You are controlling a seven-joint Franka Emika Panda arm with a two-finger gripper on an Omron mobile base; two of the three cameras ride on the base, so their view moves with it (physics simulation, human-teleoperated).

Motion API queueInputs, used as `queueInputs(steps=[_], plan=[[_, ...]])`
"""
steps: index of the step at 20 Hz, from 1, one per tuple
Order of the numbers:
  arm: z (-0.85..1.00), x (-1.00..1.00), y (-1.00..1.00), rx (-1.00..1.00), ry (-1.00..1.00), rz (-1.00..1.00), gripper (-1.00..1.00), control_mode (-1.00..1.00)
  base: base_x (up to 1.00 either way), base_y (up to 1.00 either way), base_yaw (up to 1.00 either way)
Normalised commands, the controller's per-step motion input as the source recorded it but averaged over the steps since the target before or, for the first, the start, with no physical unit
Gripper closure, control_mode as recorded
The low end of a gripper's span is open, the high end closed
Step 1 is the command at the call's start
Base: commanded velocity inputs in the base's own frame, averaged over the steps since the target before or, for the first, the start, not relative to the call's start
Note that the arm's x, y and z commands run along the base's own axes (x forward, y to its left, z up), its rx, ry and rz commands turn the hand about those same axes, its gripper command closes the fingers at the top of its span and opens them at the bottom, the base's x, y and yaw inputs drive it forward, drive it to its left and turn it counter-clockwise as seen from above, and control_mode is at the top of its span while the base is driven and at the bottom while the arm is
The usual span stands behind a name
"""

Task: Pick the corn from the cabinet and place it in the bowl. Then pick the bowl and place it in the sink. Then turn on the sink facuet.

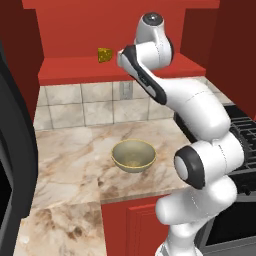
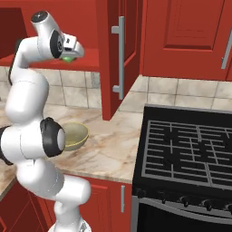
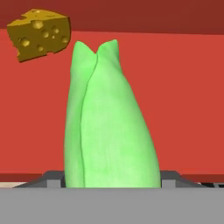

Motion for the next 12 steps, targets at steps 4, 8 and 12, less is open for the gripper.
queueInputs(steps=[4, 8, 12], plan=[[-0.07, -1.00, 0.00, 0.00, -0.15, 0.00, 1.00, -1.00, 0.00, 0.00, 0.00], [-0.04, -1.00, -0.02, 0.00, -0.08, 0.00, 1.00, -1.00, 0.00, 0.00, 0.00], [-0.11, -1.00, -0.13, 0.00, -0.01, 0.00, 1.00, -1.00, 0.00, 0.00, 0.00]])
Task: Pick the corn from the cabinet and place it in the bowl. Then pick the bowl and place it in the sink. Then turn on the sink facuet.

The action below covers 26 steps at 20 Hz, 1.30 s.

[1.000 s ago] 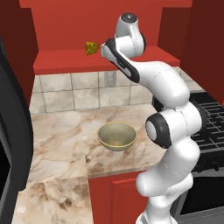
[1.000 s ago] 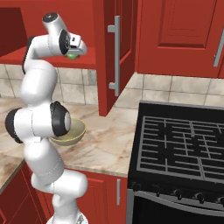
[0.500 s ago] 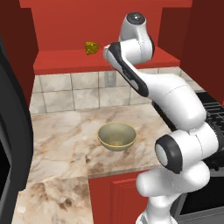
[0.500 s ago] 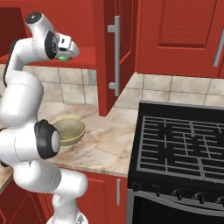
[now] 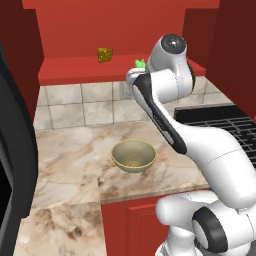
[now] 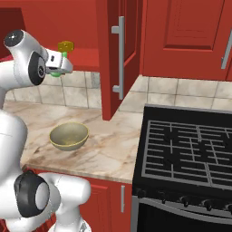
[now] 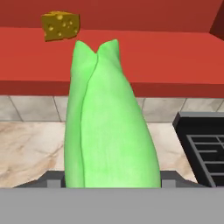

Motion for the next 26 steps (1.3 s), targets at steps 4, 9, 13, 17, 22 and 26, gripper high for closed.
queueInputs(steps=[4, 9, 13, 17, 22, 26], plan=[[-0.27, -1.00, -0.15, 0.00, 0.00, 0.00, 1.00, -1.00, 0.00, 0.00, 0.00], [-0.50, -1.00, -0.10, 0.00, 0.07, 0.01, 1.00, -1.00, 0.00, 0.00, 0.00], [-0.78, -0.70, -0.01, -0.01, 0.18, 0.04, 1.00, -1.00, 0.00, 0.00, 0.00], [-0.93, -0.09, 0.00, 0.00, 0.24, 0.07, 1.00, -1.00, 0.00, 0.00, 0.00], [-0.77, 0.06, 0.00, 0.00, 0.23, 0.06, 1.00, -1.00, 0.00, 0.00, 0.00], [-0.54, 0.28, 0.00, 0.00, 0.16, 0.07, 1.00, -1.00, 0.00, 0.00, 0.00]])
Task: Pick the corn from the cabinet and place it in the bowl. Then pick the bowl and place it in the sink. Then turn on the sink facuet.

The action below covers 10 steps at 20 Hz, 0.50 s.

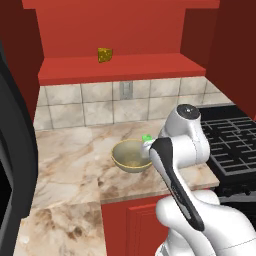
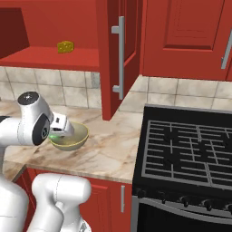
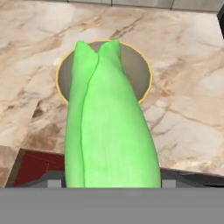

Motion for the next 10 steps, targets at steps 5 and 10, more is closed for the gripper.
queueInputs(steps=[5, 10], plan=[[-0.32, 0.35, 0.00, 0.00, 0.05, 0.08, 1.00, -1.00, 0.00, 0.00, 0.00], [-0.02, 0.38, 0.00, -0.02, 0.00, 0.11, 1.00, -1.00, 0.00, 0.00, 0.00]])
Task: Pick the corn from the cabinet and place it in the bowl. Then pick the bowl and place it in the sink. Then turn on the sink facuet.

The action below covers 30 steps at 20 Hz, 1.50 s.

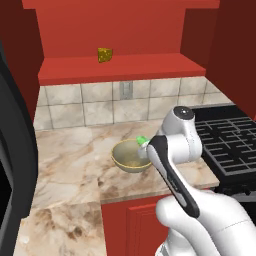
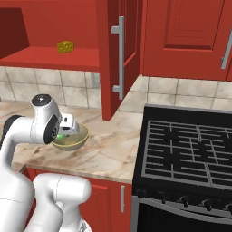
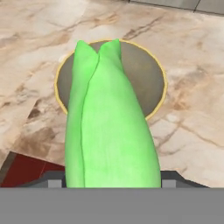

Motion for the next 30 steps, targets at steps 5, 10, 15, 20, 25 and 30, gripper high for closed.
queueInputs(steps=[5, 10, 15, 20, 25, 30], plan=[[-0.14, 0.43, 0.05, -0.07, 0.00, 0.13, 1.00, -1.00, 0.00, 0.00, 0.00], [-0.49, 0.49, 0.20, -0.12, 0.01, 0.14, 1.00, -1.00, 0.00, 0.00, 0.00], [-0.39, 0.39, 0.09, -0.07, 0.00, 0.12, 1.00, -1.00, 0.00, 0.00, 0.00], [-0.28, 0.10, 0.00, 0.00, 0.00, 0.13, 1.00, -1.00, 0.00, 0.00, 0.00], [-0.29, 0.00, 0.00, 0.00, 0.00, 0.12, 1.00, -1.00, 0.00, 0.00, 0.00], [-0.17, 0.00, 0.00, 0.00, 0.00, 0.07, 1.00, -1.00, 0.00, 0.00, 0.00]])
